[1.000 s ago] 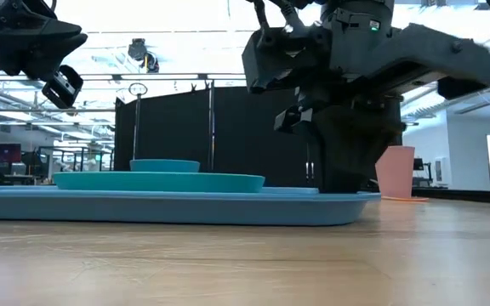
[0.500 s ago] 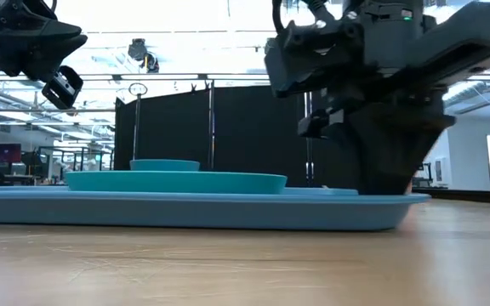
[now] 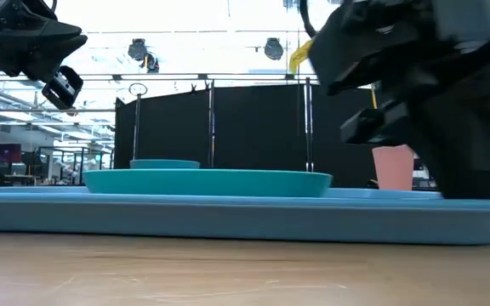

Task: Set up tray
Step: Adjust the blue serving tray, then put the blue bowl on the green plate

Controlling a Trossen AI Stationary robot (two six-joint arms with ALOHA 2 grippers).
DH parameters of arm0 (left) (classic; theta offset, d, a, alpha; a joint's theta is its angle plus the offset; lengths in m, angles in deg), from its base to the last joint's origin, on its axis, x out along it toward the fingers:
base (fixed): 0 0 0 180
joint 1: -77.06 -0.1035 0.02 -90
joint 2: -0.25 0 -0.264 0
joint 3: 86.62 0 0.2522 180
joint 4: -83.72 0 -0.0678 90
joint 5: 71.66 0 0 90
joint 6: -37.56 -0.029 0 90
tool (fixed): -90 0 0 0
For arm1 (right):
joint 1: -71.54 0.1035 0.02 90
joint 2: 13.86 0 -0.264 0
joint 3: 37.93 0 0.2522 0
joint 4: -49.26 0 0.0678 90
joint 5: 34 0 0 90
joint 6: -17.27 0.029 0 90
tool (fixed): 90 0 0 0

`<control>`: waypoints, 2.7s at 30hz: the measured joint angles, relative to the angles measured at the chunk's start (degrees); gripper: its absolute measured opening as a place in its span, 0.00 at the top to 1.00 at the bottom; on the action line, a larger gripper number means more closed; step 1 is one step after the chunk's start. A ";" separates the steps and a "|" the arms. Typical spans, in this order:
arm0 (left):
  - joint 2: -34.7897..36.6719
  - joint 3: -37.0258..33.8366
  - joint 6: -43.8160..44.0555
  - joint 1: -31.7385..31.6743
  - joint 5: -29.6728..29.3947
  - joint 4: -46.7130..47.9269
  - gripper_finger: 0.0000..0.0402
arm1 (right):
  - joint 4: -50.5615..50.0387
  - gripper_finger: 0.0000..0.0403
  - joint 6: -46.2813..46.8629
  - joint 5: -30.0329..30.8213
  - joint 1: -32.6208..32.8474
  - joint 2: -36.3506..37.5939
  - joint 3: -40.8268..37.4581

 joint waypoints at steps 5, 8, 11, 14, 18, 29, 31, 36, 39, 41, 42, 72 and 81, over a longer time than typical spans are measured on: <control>0.00 0.01 0.00 -0.02 -0.11 0.12 0.90 | -0.53 1.00 3.22 -0.95 1.53 1.03 -0.23; 0.00 0.00 0.00 -0.02 -0.54 0.13 0.90 | -1.59 1.00 5.63 -1.04 2.50 1.61 -0.31; -0.02 0.00 0.00 -0.02 -0.59 0.13 0.90 | -3.05 1.00 7.74 -1.15 3.48 1.76 -0.31; -0.02 0.00 0.00 -0.02 -0.59 0.13 0.90 | -4.59 1.00 10.02 -1.16 4.42 1.76 -0.34; -0.02 0.00 0.10 -0.02 -0.86 0.15 0.90 | -4.44 1.00 13.22 -2.66 5.56 1.92 -1.47; -0.02 0.00 0.20 -0.02 -1.01 0.13 0.90 | -3.73 1.00 20.33 -6.92 8.15 2.29 -4.60; 0.00 0.00 0.22 -0.02 -1.03 0.13 0.90 | -3.79 1.00 21.18 -7.02 8.65 2.62 -4.69; 0.00 0.00 0.22 -0.02 -1.03 0.13 0.90 | -4.06 1.00 21.75 -3.37 9.09 4.36 -4.95; -0.01 0.00 0.22 -0.02 -1.03 0.12 0.90 | -3.86 1.00 22.28 -1.68 9.08 6.32 -4.97; -0.02 0.00 0.22 -0.02 -1.08 0.13 0.90 | -3.73 1.00 22.54 -0.38 9.01 7.68 -4.92; -0.01 0.00 0.22 -0.02 -1.18 0.13 0.90 | -3.84 1.00 22.54 -0.07 8.99 8.37 -4.92; -0.02 0.00 0.26 -0.02 -2.54 1.40 0.90 | 8.34 0.63 -9.12 26.84 -8.47 19.10 -5.46; 0.00 0.00 0.48 0.00 -2.54 2.15 0.90 | 20.96 0.64 -29.34 21.83 -19.50 19.10 -6.43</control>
